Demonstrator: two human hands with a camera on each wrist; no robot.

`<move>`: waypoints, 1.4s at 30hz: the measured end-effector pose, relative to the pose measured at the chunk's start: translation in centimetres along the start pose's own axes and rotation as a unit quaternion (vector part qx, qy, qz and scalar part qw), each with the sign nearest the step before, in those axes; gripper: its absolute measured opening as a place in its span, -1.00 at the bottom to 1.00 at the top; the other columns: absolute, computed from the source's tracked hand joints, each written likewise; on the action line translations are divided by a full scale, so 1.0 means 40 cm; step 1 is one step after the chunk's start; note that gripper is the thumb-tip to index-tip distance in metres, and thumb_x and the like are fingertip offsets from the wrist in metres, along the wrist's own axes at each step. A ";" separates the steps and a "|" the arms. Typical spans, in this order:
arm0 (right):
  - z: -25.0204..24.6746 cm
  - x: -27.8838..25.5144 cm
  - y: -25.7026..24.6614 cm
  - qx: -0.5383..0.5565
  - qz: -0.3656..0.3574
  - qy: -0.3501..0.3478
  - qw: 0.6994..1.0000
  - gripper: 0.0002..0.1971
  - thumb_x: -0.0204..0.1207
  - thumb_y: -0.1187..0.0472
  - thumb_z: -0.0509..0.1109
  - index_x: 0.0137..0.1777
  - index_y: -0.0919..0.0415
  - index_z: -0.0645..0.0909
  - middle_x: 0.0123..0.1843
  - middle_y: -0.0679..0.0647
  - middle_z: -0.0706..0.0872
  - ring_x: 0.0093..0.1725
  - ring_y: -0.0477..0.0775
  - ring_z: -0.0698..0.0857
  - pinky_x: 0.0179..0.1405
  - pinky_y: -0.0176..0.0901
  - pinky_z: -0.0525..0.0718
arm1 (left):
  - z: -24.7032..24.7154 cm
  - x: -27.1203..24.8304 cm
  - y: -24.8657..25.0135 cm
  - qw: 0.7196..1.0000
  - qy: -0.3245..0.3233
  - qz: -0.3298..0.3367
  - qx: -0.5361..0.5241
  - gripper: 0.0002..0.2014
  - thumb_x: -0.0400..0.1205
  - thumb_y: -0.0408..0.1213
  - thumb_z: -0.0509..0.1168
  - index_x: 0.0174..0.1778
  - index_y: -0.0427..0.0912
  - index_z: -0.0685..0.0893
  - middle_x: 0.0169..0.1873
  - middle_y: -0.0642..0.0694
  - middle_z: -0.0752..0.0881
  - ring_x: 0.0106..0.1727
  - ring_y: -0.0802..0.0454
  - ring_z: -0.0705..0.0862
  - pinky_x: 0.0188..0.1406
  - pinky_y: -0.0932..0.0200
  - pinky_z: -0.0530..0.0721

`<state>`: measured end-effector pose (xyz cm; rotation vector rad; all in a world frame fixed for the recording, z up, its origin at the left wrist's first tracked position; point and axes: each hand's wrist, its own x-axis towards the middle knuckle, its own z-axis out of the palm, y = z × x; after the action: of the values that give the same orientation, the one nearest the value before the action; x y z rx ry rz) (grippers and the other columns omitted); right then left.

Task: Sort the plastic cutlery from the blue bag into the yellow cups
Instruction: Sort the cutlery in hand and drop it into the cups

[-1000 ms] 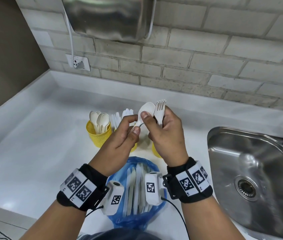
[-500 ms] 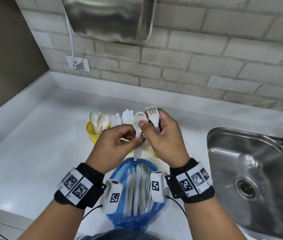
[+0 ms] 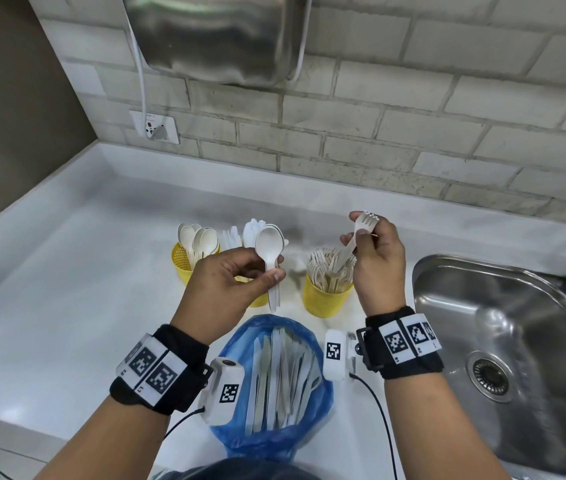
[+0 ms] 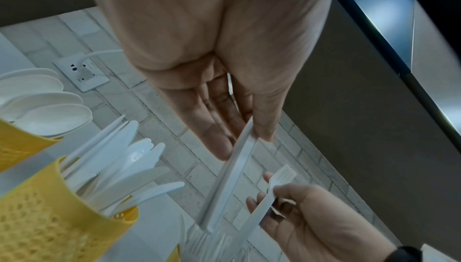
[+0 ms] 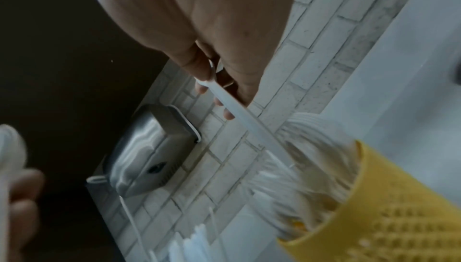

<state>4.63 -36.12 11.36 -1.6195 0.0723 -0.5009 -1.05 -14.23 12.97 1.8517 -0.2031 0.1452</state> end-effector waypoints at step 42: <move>0.178 -0.110 0.080 -0.439 -0.088 -0.330 0.831 -0.68 0.66 0.22 0.22 0.35 0.18 0.61 0.07 0.16 0.78 0.03 0.30 0.76 -0.07 0.13 0.76 | -0.198 0.131 -0.236 0.944 0.097 -0.045 0.311 -0.66 0.70 -0.25 0.35 0.36 -0.13 0.44 -0.16 -0.22 0.77 -0.10 -0.28 0.75 -0.16 0.01 0.62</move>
<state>4.01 -28.37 6.88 -2.6502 -0.4352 0.0229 6.14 -4.34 7.47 2.4521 0.0803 0.3573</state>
